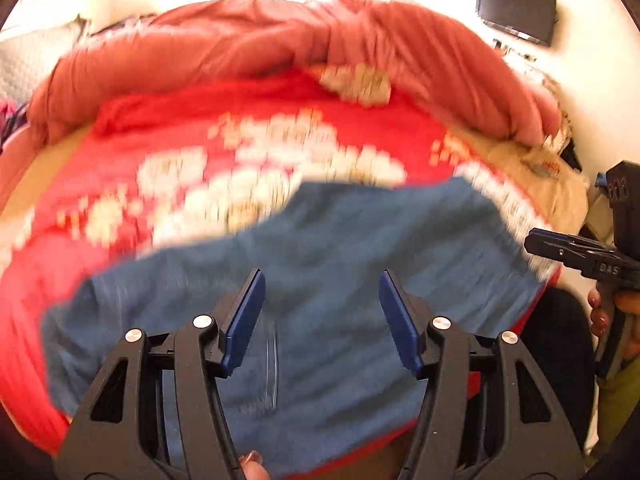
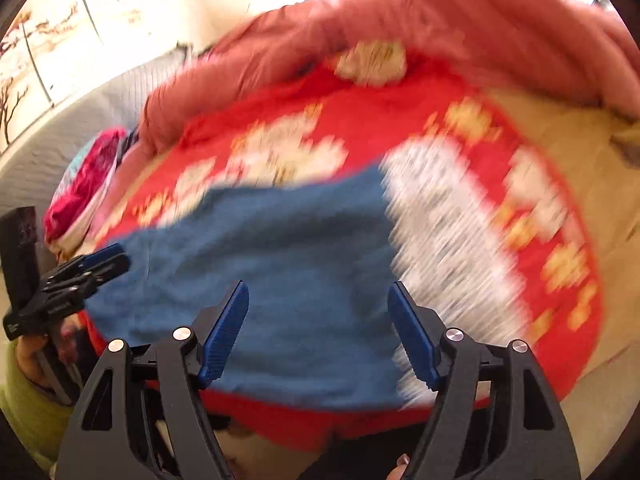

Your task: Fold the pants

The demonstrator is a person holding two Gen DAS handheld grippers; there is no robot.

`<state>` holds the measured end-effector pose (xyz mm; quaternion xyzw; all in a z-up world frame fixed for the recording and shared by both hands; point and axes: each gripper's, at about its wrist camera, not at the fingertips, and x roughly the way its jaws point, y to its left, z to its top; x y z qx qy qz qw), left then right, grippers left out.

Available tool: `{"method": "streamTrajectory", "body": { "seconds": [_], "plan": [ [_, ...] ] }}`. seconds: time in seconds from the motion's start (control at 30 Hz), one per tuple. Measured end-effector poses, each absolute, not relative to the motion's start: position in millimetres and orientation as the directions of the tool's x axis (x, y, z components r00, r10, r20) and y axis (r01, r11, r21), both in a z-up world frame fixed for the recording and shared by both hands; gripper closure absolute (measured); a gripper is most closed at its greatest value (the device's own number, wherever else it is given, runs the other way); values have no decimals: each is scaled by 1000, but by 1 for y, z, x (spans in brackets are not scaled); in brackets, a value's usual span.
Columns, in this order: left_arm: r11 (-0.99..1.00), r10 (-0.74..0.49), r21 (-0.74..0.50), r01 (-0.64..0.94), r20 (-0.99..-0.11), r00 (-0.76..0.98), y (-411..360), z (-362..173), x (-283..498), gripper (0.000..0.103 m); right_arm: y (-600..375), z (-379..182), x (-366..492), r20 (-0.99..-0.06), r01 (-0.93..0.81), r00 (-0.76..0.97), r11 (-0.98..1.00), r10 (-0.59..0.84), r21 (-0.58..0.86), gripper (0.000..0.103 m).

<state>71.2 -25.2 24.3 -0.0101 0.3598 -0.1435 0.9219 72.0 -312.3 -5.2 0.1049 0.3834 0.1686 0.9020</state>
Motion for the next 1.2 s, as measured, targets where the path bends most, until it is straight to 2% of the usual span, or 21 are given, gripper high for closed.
{"method": "streamTrajectory", "body": {
  "seconds": [0.13,0.27,0.37,0.43,0.53,0.73,1.0,1.03,1.1,1.17,1.2],
  "plan": [
    [940,-339,-211,266,-647,683,-24,43,109,51,-347,24,104,-641,-175,696,942,324,286,32],
    [934,-356,-230,275,-670,651,-31,42,153,51,-374,28,144,-667,-140,671,939,323,314,33],
    [929,-366,-247,274,-713,597,-31,27,182,51,-387,19,174,-700,-120,637,939,322,323,36],
    [931,-361,-256,260,-744,563,-27,13,198,51,-391,9,190,-724,-104,607,935,329,338,43],
    [922,-386,-302,241,-762,521,-18,-6,213,51,-391,-12,219,-754,-97,536,915,379,391,51],
    [899,-437,-359,253,-782,445,-18,-33,230,54,-373,-43,245,-798,-103,437,904,416,416,60],
    [896,-439,-355,267,-794,420,-30,-49,240,54,-370,-56,240,-788,-121,431,894,439,432,60],
    [892,-448,-363,271,-792,415,-33,-50,240,54,-369,-56,238,-787,-134,429,893,443,430,64],
    [894,-442,-353,277,-798,411,-40,-51,238,58,-368,-54,234,-776,-158,419,879,472,450,74],
    [886,-456,-367,282,-796,398,-44,-51,237,78,-367,-50,223,-757,-192,434,872,488,451,80],
    [881,-467,-380,282,-793,391,-44,-51,236,83,-366,-47,218,-747,-207,447,869,492,449,82]
  ]
}}
